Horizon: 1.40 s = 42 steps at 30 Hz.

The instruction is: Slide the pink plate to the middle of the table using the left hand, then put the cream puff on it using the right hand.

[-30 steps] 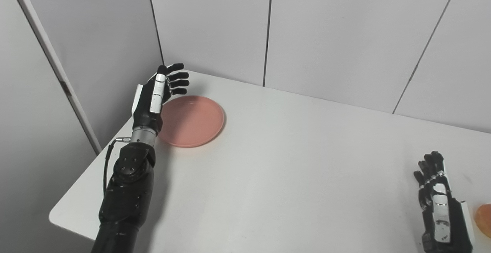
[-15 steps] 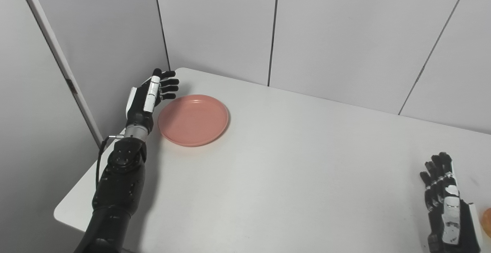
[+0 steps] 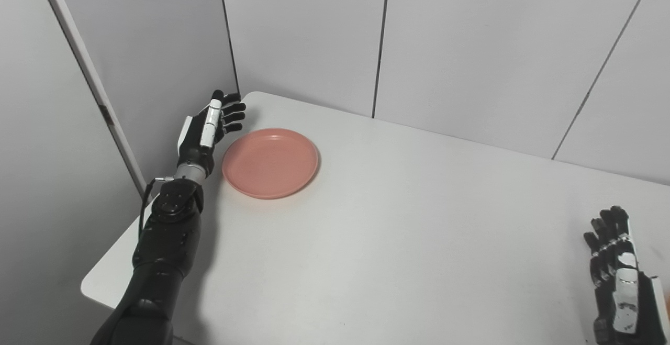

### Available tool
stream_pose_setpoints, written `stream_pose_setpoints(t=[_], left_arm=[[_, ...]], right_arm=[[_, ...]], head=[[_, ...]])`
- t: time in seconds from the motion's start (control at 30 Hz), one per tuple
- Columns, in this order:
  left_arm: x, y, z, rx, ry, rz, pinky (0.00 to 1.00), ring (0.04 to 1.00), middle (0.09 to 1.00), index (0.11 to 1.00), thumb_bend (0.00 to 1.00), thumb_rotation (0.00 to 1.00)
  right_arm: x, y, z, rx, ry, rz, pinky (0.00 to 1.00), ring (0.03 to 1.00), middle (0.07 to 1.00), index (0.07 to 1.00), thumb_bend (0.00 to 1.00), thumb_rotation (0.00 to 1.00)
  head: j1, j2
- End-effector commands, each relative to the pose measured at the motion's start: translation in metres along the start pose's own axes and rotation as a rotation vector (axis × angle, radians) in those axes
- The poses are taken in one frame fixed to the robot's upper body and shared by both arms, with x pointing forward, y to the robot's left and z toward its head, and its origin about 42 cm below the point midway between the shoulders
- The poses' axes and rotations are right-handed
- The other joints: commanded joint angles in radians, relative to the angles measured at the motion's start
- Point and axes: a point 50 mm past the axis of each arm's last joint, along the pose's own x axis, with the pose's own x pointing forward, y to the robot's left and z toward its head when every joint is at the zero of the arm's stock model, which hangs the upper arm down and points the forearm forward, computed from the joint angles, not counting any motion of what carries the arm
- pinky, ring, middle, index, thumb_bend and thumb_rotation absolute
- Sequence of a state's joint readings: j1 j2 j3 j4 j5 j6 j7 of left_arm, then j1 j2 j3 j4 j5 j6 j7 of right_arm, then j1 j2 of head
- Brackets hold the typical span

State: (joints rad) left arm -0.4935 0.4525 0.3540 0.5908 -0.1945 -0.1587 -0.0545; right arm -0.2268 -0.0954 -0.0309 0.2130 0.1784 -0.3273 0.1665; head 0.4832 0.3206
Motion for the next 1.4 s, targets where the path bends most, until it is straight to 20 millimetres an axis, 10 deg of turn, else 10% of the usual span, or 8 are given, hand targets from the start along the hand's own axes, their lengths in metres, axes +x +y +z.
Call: stream_pose_setpoints(t=[0.0, 0.8, 1.37], left_arm=[[0.035, 0.017, 0.061, 0.029, -0.212, 0.014, 0.76, 0.785, 0.766, 0.74, 0.74, 1.0], [0.033, 0.015, 0.017, 0.071, -0.079, -0.028, 0.91, 0.872, 0.842, 0.837, 0.73, 1.0], [0.026, -0.014, 0.0, -0.049, -0.096, -0.104, 0.81, 0.818, 0.801, 0.777, 0.73, 1.0]], right_arm=[[-0.093, -0.006, -0.075, 0.051, 0.292, -0.066, 1.0, 1.0, 1.0, 1.0, 0.42, 1.0], [-0.096, -0.005, -0.075, 0.043, 0.292, -0.068, 1.0, 1.0, 1.0, 1.0, 0.47, 1.0], [-0.095, -0.004, -0.078, 0.047, 0.298, -0.073, 1.0, 1.0, 1.0, 1.0, 0.53, 1.0]], head=[[0.0, 0.001], [-0.005, 0.009], [-0.015, 0.015]])
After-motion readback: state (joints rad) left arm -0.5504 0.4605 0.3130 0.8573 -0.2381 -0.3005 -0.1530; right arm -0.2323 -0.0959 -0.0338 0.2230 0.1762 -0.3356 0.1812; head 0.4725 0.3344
